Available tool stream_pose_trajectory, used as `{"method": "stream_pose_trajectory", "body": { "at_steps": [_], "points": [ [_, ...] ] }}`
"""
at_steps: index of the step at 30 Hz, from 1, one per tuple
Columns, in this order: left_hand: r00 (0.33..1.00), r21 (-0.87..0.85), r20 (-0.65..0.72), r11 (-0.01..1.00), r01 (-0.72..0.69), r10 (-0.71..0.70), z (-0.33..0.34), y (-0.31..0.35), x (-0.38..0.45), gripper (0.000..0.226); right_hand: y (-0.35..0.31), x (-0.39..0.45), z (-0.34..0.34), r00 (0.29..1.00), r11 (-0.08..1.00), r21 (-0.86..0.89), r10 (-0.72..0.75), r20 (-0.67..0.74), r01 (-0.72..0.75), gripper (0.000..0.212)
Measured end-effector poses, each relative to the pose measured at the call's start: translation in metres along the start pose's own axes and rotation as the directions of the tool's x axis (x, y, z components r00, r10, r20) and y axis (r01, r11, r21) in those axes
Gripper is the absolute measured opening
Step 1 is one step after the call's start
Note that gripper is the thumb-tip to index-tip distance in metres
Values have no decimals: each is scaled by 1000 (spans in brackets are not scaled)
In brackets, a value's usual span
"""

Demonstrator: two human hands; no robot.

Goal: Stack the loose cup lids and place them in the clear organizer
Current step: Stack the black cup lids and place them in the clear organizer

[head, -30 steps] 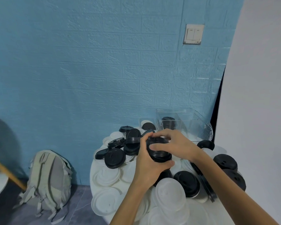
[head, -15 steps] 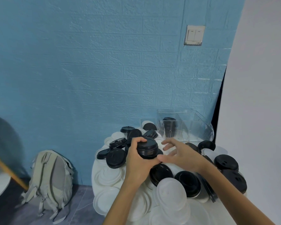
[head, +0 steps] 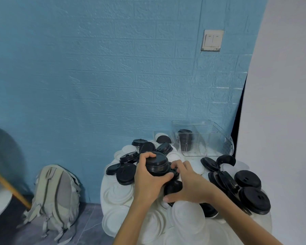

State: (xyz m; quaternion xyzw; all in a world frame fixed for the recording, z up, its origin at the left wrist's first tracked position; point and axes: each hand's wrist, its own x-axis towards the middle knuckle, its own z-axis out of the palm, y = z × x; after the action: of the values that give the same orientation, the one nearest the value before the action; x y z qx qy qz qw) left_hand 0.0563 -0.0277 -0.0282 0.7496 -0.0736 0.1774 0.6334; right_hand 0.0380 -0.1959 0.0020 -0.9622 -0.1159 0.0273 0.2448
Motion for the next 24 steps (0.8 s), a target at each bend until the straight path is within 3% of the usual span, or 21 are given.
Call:
{"method": "stream_pose_trajectory", "body": {
  "at_steps": [10,17,21,24],
  "points": [
    [1000,-6,-5,1000,-2,2,-1,-2,2,74,3,5,-8,998,1000,2,25,-62,-25,80],
    [1000,-29,30,1000,10,-9,0,-1,-1,75,14,6,-38,980,979,163,145,-140,-121,62],
    [995,-53,95,999,-4,9,5,1,-5,76,-2,8,-48,913,936,351,132,-387,13,44],
    [994,-48,107,999,-17,22,9,3,-8,77,-17,10,-47,911,906,411,84,-403,98,32]
  ]
}}
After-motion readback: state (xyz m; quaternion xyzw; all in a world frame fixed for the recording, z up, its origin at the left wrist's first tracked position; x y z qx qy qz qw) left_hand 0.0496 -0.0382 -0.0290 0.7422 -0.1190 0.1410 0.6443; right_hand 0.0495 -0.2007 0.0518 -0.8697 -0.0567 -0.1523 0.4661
